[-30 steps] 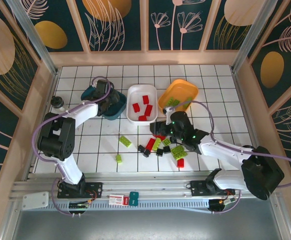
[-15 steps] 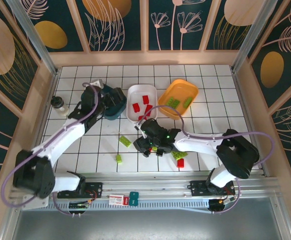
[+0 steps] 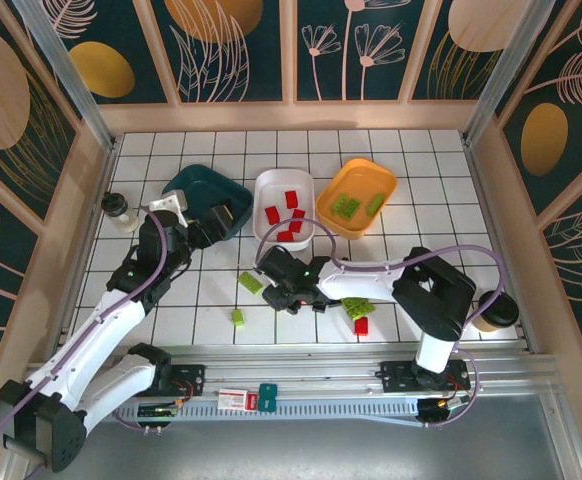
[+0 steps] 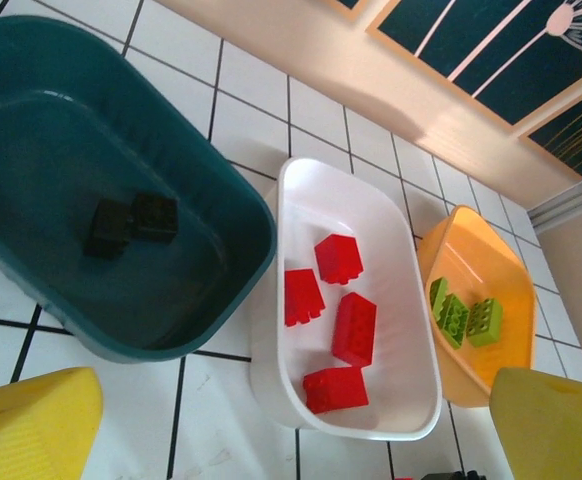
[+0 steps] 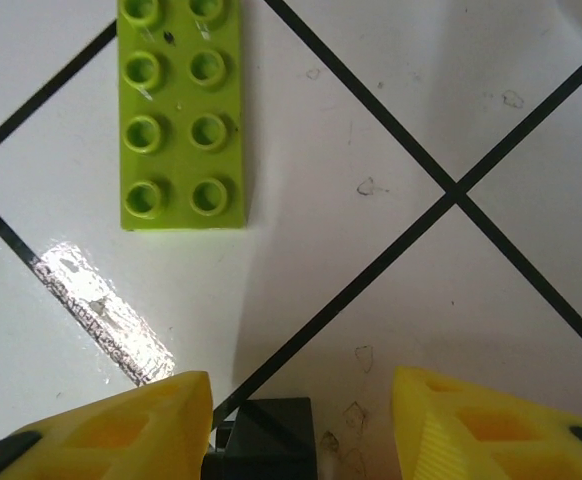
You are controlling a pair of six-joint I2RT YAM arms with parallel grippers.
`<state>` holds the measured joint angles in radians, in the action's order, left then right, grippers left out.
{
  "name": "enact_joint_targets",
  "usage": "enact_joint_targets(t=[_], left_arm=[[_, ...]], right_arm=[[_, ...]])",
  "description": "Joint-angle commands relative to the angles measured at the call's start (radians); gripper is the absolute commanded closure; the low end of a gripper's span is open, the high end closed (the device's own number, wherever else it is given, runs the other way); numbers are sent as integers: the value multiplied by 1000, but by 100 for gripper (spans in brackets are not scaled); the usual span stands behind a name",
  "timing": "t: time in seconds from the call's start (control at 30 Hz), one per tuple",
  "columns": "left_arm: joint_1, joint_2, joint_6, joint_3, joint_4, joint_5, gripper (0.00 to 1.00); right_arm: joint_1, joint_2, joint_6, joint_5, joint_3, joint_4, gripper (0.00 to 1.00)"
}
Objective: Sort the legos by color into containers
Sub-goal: Pick up the lego from the bottom-center of the table, then place the lego in the container.
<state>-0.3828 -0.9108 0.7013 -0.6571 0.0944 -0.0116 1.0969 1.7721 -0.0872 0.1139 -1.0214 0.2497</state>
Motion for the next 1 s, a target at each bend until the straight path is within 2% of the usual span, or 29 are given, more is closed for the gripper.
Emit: enact_joint_targets(t=[0.0,0.2,0.37,0.53,0.73,0.97], left_arm=[[-3,20,12,20,40,-14,1],[-3,34,3,11,57,-25,1],[-2,53,-1,14,75,-43,1],[-3,100,9,51,99,-77,1],[-3,156,19,83,140,-102,1],[-2,187,12,100,186,-94,1]], right_arm=[[11,25,18,17,-26,32,56],[8,-9,20,-30,-8,-22,79],[-20,-84,11,-94,-10,-99,86],[-107,-110,-19,-242,-76,-231,88],[-210,66,-87,-356,-298,-363,88],[-265,382,-164,-396,-689,-324,86]])
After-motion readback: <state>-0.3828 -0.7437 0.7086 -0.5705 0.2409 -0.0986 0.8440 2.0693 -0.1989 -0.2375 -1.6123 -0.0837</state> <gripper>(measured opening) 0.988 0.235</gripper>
